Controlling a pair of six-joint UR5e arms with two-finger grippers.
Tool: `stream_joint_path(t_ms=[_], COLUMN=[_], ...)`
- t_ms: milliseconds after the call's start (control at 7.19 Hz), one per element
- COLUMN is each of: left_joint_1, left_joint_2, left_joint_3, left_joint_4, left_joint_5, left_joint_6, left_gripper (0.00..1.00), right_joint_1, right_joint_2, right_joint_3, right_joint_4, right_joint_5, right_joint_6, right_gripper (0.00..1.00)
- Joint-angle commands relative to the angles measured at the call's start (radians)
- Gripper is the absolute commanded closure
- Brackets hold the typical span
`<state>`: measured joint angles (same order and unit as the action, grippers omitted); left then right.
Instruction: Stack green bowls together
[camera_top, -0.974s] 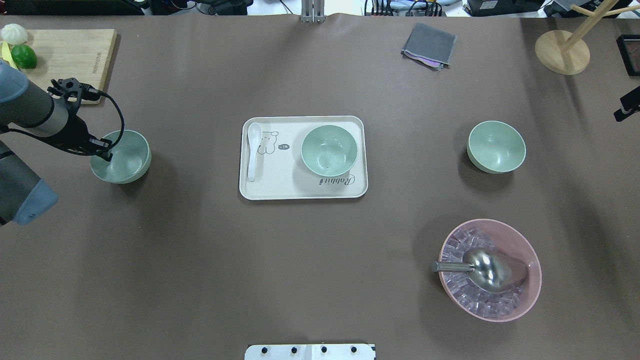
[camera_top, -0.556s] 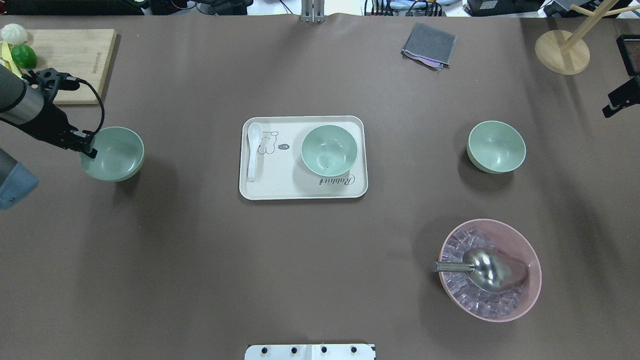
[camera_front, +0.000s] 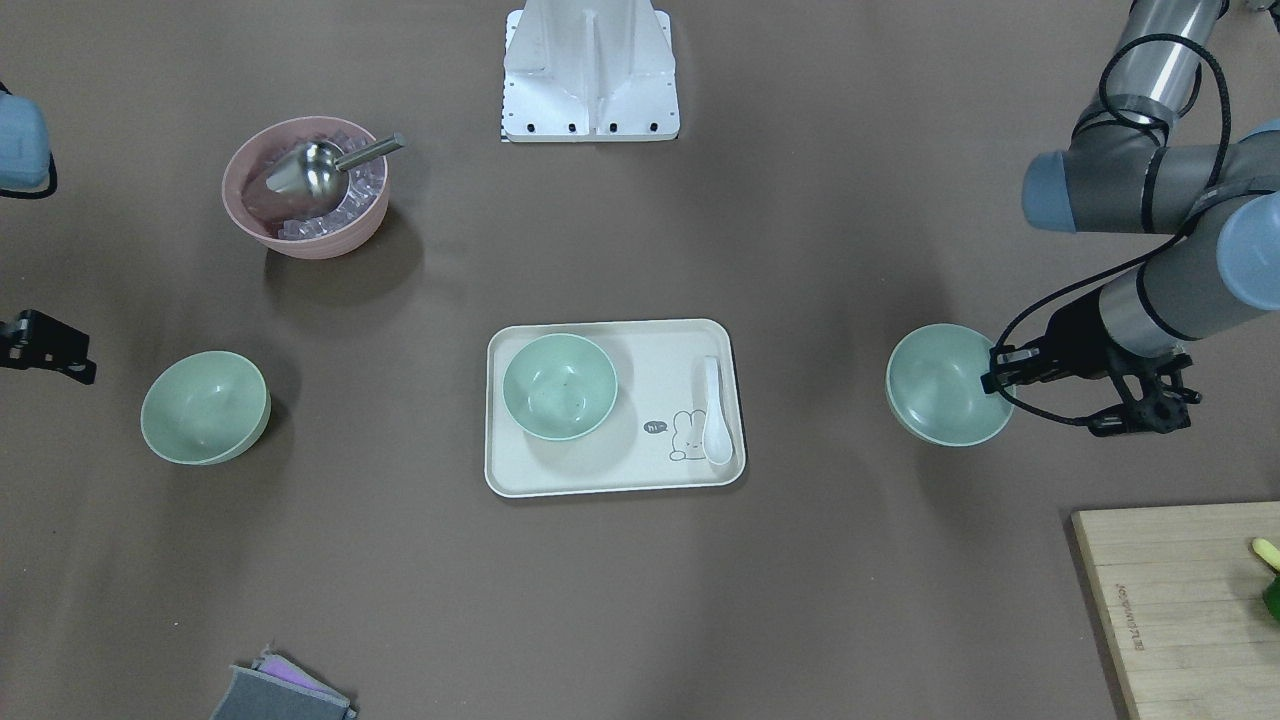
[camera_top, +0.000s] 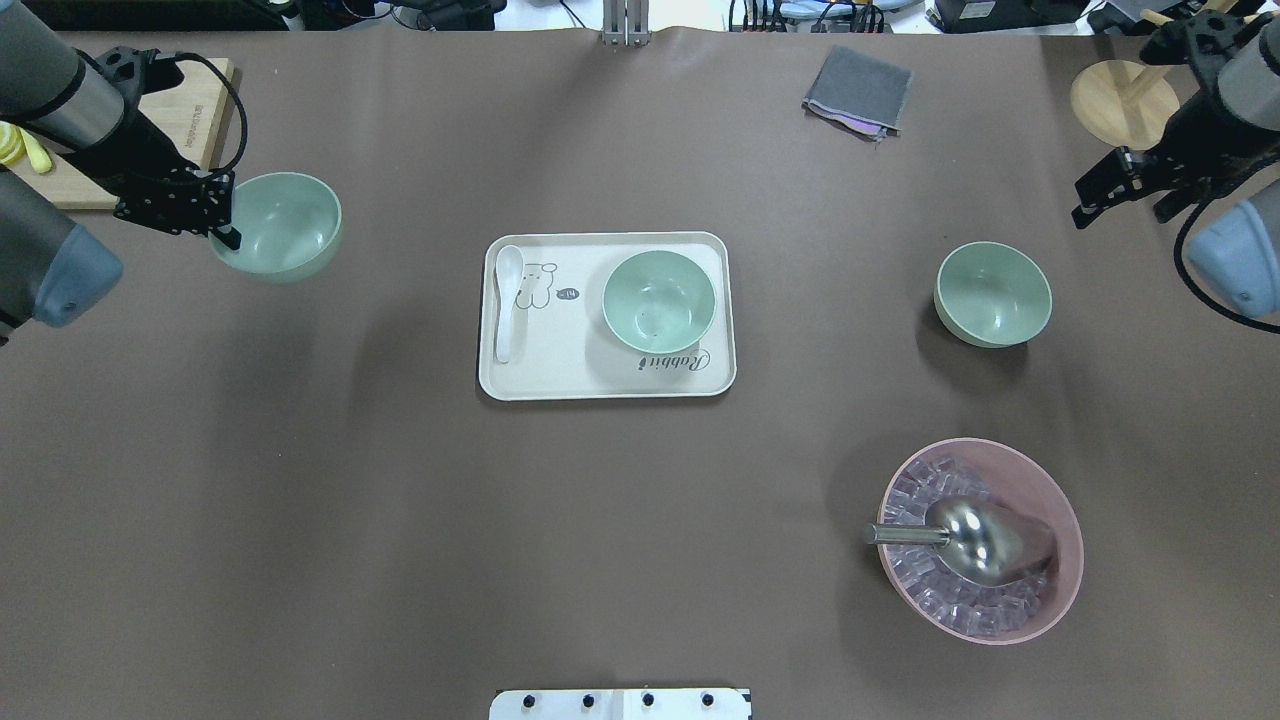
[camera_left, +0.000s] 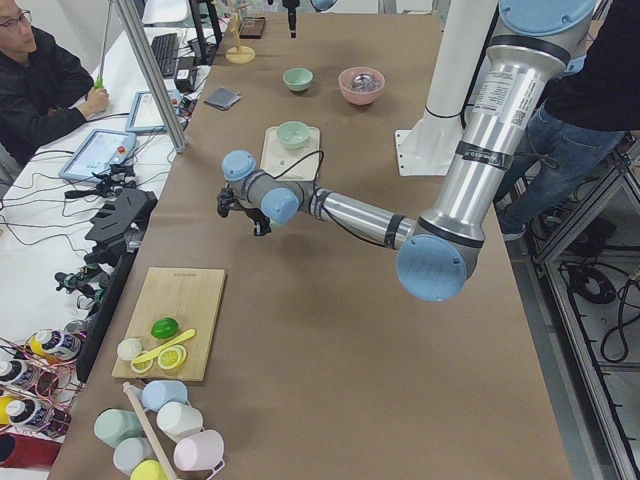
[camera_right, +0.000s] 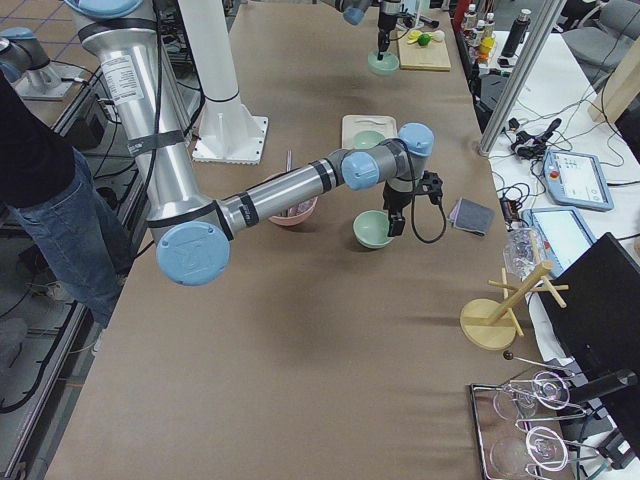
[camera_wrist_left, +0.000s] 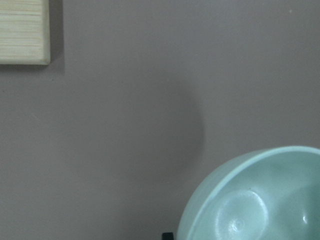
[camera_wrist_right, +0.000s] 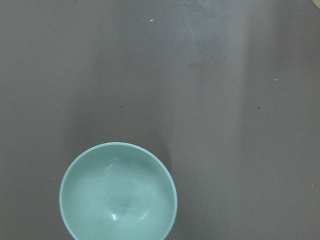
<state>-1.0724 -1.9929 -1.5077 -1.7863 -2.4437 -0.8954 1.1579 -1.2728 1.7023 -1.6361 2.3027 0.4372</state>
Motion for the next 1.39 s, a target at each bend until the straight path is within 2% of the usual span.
stream_joint_path(t_ms=[0, 278, 417, 695, 834, 1113, 1252], left_joint_1=[0.058, 0.104, 0.117, 0.118, 0.117, 0.118, 0.118], left_joint_2=[-0.139, -0.216, -0.23, -0.239, -0.244, -0.244, -0.244], left_joint_3=[0.061, 0.084, 0.086, 0.09, 0.09, 0.09, 0.09], left_joint_4=[-0.016, -0.024, -0.024, -0.024, -0.024, -0.024, -0.024], left_joint_5=[-0.012, -0.002, -0.001, -0.001, -0.001, -0.001, -0.001], left_joint_6=[-0.14, -0.301, -0.325, -0.341, -0.341, -0.341, -0.341], left_gripper=[1.0, 1.0, 1.0, 1.0, 1.0, 1.0, 1.0], right_joint_1=[-0.076, -0.115, -0.119, -0.13, -0.139, -0.15, -0.155], right_joint_2=[0.033, 0.029, 0.008, -0.025, -0.032, -0.031, -0.025], right_joint_3=[-0.018, -0.076, -0.113, -0.153, -0.182, -0.19, -0.193], right_joint_4=[0.004, 0.042, 0.135, 0.211, 0.264, 0.269, 0.271], right_joint_5=[-0.072, -0.101, -0.1, -0.098, -0.094, -0.098, -0.098], right_joint_6=[0.029, 0.031, 0.032, 0.032, 0.035, 0.041, 0.044], right_gripper=[0.01, 0.02, 0.02, 0.03, 0.06, 0.46, 0.59])
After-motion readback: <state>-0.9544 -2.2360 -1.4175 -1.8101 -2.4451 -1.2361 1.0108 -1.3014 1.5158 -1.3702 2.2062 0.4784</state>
